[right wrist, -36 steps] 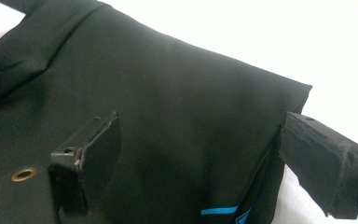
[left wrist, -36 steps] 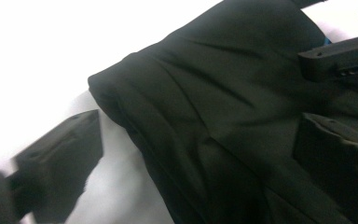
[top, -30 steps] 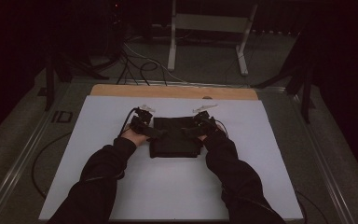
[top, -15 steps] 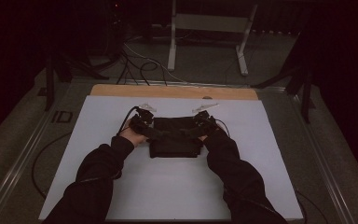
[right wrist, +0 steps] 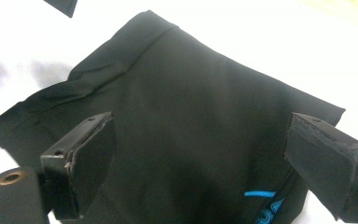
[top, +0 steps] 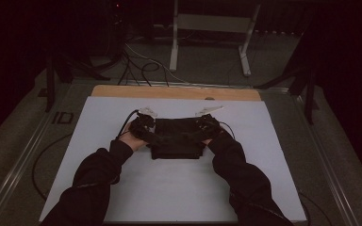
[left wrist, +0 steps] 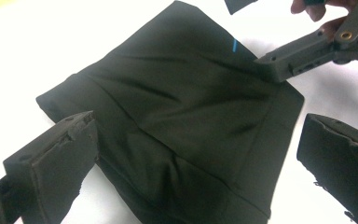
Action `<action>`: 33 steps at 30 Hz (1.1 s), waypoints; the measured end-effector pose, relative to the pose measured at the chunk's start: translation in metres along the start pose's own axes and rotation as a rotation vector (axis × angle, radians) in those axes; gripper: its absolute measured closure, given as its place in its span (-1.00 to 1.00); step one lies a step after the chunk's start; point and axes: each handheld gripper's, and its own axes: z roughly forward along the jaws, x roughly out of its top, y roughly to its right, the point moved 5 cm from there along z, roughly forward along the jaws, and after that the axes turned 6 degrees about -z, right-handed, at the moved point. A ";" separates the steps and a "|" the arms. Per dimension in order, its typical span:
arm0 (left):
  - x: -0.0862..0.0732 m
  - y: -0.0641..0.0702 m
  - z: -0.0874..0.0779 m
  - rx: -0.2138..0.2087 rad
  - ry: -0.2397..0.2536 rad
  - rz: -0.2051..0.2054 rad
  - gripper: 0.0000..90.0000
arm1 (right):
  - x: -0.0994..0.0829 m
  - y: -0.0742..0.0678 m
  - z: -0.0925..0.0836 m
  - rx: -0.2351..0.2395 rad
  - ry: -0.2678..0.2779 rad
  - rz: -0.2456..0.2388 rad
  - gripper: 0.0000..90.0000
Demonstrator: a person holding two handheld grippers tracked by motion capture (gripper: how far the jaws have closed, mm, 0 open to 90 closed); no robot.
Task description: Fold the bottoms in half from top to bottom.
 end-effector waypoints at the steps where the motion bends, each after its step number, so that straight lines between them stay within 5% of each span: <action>1: 0.000 0.000 0.000 0.000 0.000 0.000 -1.00 | 0.000 -0.001 -0.001 0.003 0.003 -0.001 -0.79; 33: -0.056 0.019 -0.039 -0.017 0.041 0.038 -1.00 | -0.035 -0.029 -0.044 0.057 0.045 -0.086 -0.79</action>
